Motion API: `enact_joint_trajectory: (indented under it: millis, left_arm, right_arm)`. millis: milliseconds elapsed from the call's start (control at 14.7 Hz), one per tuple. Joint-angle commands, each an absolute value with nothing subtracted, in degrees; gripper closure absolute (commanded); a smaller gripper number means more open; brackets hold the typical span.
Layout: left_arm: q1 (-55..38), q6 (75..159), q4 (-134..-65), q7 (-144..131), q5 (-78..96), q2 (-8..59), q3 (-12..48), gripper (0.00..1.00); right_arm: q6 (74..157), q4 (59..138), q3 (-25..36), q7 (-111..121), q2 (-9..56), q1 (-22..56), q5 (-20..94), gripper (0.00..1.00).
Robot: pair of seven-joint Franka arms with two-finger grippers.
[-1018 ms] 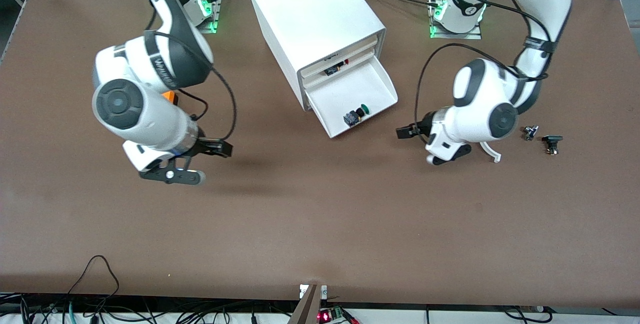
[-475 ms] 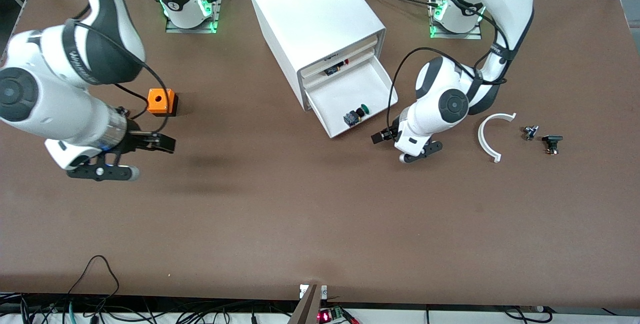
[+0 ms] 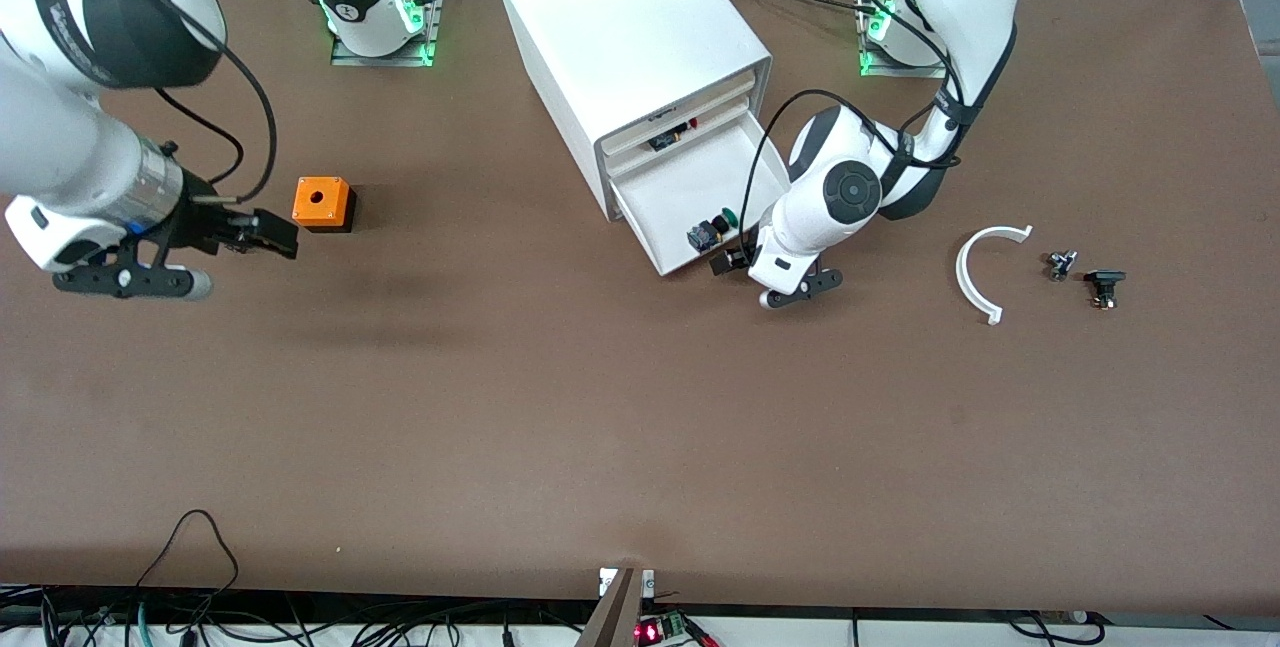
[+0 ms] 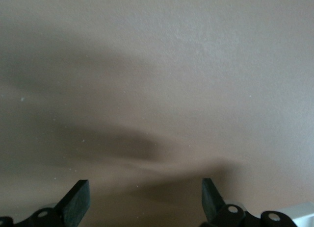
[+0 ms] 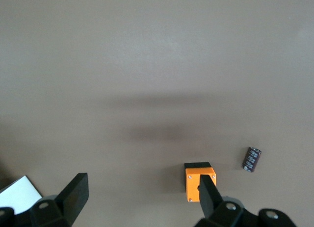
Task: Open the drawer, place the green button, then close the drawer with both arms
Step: 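Push the drawer shut with the left gripper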
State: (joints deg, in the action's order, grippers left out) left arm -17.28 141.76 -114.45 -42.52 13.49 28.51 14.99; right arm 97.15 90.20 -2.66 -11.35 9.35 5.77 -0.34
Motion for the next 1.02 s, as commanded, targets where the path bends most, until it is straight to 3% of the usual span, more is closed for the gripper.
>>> enact_joint_trajectory:
  millis: [0, 339, 950]
  left_arm:
    - [-17.5, 141.9, -116.5, -43.9, 11.9, 26.5, 15.6, 0.00]
    - [-17.5, 141.0, -116.9, -44.2, 12.4, 26.3, 17.8, 0.00]
    - [-17.2, 134.5, -117.0, -47.0, 12.9, 26.1, 21.9, 0.00]
  right_arm:
    - [97.8, 95.7, -2.4, -10.3, 2.4, 5.3, 0.4, 0.00]
    - [98.5, 101.5, 0.5, -9.9, -4.4, 5.3, 0.5, 0.00]
    - [97.8, 95.8, 1.2, -8.4, -1.6, 5.4, 0.5, 0.00]
